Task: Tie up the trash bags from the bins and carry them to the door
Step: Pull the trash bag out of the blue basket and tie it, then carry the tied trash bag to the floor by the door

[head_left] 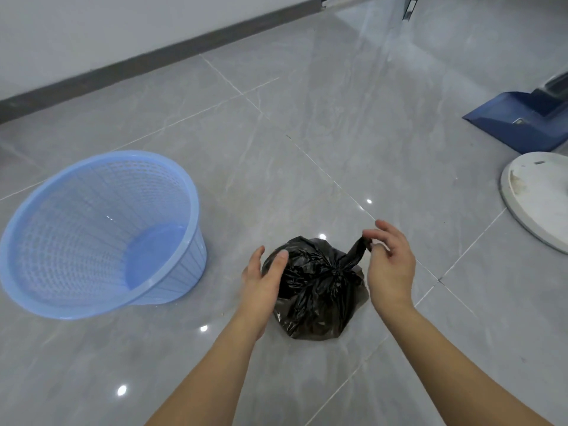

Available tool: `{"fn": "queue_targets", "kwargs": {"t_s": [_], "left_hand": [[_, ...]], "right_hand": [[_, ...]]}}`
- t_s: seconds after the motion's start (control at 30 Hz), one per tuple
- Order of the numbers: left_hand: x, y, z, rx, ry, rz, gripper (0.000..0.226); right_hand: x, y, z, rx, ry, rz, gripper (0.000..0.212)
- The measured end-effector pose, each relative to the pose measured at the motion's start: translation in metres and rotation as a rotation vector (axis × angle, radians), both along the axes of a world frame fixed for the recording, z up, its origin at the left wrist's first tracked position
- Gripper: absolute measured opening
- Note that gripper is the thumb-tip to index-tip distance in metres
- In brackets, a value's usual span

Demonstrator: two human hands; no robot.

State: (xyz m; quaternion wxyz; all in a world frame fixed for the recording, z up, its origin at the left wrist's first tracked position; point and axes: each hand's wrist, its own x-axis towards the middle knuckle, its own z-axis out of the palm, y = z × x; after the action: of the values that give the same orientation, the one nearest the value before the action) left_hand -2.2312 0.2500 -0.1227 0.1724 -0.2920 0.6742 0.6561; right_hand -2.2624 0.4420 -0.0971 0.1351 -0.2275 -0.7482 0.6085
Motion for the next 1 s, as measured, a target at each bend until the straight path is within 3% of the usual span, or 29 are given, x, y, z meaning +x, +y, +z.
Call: {"fn": "queue_targets", "kwargs": {"t_s": [0.1, 0.2, 0.27, 0.33, 0.4, 0.53, 0.73, 1.0], "left_hand": [[-0.004, 0.001, -0.015, -0.166, 0.026, -0.106, 0.067], [-0.006, -0.002, -0.018, -0.315, -0.005, -0.113, 0.031], [-0.006, -0.009, -0.017, -0.277, -0.044, -0.039, 0.026], [-0.003, -0.014, -0.011, -0.098, -0.083, 0.073, 0.023], [-0.001, -0.015, -0.003, 0.063, -0.108, 0.146, 0.023], [0.0, -0.007, 0.001, 0.169, -0.116, 0.124, 0.038], [-0.007, 0.0, -0.017, 0.199, -0.094, 0.178, 0.072], [-0.041, -0.006, 0.076, 0.226, 0.032, 0.167, 0.053]], "right_hand": [[-0.022, 0.011, 0.01, -0.291, -0.04, -0.224, 0.039], [-0.028, 0.032, 0.015, -0.231, -0.063, -0.346, 0.038], [-0.025, 0.048, 0.01, -0.231, -0.062, -0.444, 0.035], [-0.021, 0.053, -0.001, -0.24, -0.155, -0.407, 0.025], [-0.008, 0.036, -0.017, -0.304, -0.32, -0.19, 0.025], [0.017, -0.018, -0.031, -0.585, -0.586, 0.212, 0.055], [0.003, -0.043, -0.024, -0.525, -0.431, 0.215, 0.053], [-0.022, -0.05, 0.067, -0.482, -0.42, 0.194, 0.046]]}}
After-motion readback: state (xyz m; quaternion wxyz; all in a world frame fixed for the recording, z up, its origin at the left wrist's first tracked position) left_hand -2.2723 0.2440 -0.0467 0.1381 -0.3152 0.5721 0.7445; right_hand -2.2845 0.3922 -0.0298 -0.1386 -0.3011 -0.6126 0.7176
